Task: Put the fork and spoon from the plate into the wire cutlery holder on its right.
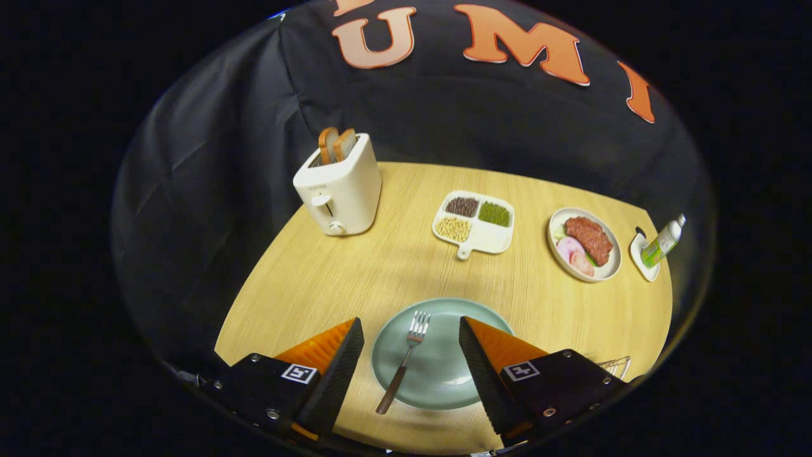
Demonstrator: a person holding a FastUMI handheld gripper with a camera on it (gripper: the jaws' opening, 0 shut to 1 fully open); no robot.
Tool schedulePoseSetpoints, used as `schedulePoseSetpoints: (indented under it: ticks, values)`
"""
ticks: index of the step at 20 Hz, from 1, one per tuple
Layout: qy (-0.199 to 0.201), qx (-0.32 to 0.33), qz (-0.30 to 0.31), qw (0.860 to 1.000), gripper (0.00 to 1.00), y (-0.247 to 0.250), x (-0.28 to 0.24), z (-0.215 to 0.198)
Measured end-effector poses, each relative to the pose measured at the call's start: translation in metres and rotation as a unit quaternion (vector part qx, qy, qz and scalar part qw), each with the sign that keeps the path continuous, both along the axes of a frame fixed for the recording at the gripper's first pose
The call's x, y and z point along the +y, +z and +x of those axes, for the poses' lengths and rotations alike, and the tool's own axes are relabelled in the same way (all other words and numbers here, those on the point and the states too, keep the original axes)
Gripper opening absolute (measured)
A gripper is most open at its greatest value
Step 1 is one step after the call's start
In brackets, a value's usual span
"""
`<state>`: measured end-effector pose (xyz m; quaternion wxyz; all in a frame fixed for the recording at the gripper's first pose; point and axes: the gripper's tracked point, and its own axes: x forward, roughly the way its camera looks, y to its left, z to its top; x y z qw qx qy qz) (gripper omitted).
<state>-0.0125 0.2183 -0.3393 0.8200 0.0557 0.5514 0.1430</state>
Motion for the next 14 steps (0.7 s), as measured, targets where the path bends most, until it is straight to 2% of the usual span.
schedulePoseSetpoints:
  ticks: [7,12,14]
  values:
    - [0.039,0.133,-0.045,0.989,0.78,-0.057,0.004,-0.046]
    - [0.029,0.206,-0.040,0.977,0.66,-0.093,0.014,-0.065]
    - [0.025,0.220,-0.043,0.974,0.58,-0.098,0.015,-0.069]
